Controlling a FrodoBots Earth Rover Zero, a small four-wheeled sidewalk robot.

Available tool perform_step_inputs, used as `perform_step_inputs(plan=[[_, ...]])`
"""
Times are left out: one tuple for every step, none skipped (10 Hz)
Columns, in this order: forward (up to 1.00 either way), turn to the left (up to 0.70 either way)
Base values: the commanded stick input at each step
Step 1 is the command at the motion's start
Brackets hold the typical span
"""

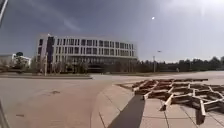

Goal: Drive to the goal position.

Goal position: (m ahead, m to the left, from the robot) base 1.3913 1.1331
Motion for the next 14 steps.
perform_step_inputs(plan=[[0.05, 0.0], [0.04, 0.0], [0.05, 0.0], [0.05, 0.0], [0.05, 0.0], [0.05, 0.0], [0.04, 0.0], [0.05, 0.0], [0.05, 0.0], [0.05, 0.0], [0.05, 0.0], [0.05, 0.0], [0.05, 0.0], [0.05, 0.0]])
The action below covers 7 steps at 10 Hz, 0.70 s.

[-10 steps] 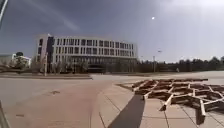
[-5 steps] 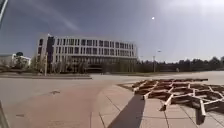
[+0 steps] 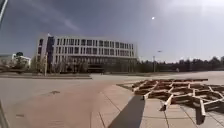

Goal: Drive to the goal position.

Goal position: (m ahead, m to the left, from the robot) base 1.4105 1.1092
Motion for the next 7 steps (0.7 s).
perform_step_inputs(plan=[[0.05, 0.0], [0.05, 0.0], [0.05, 0.0], [0.05, 0.0], [0.05, 0.0], [0.05, 0.0], [0.04, 0.0]])
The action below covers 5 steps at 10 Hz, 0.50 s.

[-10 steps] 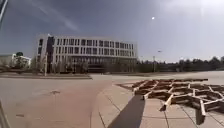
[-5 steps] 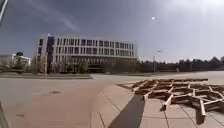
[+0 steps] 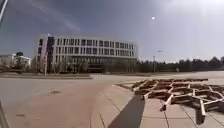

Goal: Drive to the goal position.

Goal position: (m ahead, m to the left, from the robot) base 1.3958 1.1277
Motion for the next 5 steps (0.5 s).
perform_step_inputs(plan=[[0.05, 0.0], [0.05, 0.0], [0.05, 0.0], [0.05, 0.0], [0.05, 0.0]])
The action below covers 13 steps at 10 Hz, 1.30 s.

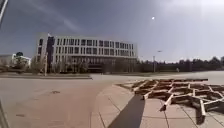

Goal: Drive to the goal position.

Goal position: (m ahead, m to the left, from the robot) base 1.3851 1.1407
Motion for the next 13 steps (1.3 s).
perform_step_inputs(plan=[[0.05, 0.0], [0.05, 0.0], [0.05, 0.0], [0.05, 0.0], [0.05, 0.0], [0.05, 0.0], [0.04, 0.0], [0.05, 0.0], [0.05, 0.0], [0.05, 0.0], [0.05, 0.0], [0.05, 0.0], [0.05, 0.0]])
